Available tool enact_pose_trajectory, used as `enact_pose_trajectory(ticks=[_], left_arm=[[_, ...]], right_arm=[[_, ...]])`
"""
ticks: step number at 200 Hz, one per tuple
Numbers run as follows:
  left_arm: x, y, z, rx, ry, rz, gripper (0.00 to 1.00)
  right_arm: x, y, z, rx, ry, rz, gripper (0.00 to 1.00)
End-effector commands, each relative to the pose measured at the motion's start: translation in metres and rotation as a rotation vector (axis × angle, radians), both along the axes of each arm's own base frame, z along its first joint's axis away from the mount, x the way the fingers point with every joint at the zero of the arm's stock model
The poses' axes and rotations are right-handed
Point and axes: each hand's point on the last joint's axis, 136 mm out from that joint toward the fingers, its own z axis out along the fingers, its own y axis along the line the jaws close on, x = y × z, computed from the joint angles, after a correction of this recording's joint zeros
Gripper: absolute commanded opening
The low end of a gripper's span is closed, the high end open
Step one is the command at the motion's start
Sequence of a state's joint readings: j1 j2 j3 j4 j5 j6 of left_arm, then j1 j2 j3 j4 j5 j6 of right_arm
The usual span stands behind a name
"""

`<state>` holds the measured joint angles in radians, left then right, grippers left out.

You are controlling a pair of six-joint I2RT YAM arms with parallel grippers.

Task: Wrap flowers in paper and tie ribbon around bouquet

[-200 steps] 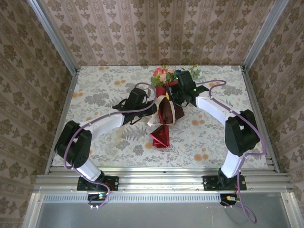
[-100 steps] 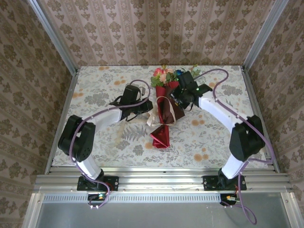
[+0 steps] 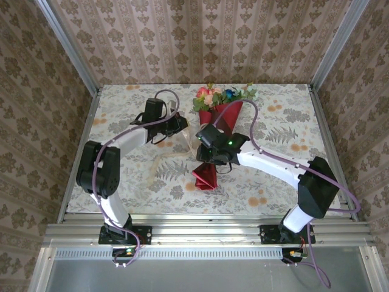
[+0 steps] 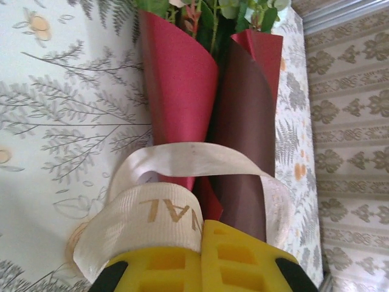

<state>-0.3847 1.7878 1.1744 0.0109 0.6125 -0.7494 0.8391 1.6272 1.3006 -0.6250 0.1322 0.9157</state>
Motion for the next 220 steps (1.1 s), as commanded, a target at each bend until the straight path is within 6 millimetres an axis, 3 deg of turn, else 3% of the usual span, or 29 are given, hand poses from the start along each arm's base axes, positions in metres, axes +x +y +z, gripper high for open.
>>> enact_pose_trajectory(ticks=[1, 53, 95, 158, 192, 220], left_arm=[[-0.003, -0.007, -0.001, -0.046, 0.027, -0.07, 0.0], [0.016, 0.01, -0.013, -0.092, 0.071, -0.039, 0.0], [0.023, 0.012, -0.028, -0.133, 0.118, -0.032, 0.0], [0.031, 0.021, -0.037, -0.144, 0.149, -0.003, 0.0], [0.03, 0.021, -0.039, -0.142, 0.156, -0.004, 0.0], [0.031, 0.02, -0.038, -0.148, 0.156, -0.003, 0.0]], right_arm=[[0.001, 0.037, 0.006, -0.083, -0.081, 0.132, 0.45], [-0.019, 0.156, -0.036, -0.183, -0.132, 0.465, 0.6], [-0.009, 0.21, -0.062, -0.173, -0.189, 0.51, 0.68], [0.002, 0.228, -0.128, -0.273, -0.162, 0.476, 0.65], [-0.001, 0.211, -0.157, -0.371, -0.092, 0.445, 0.54], [-0.008, 0.188, -0.167, -0.444, -0.066, 0.422, 0.52]])
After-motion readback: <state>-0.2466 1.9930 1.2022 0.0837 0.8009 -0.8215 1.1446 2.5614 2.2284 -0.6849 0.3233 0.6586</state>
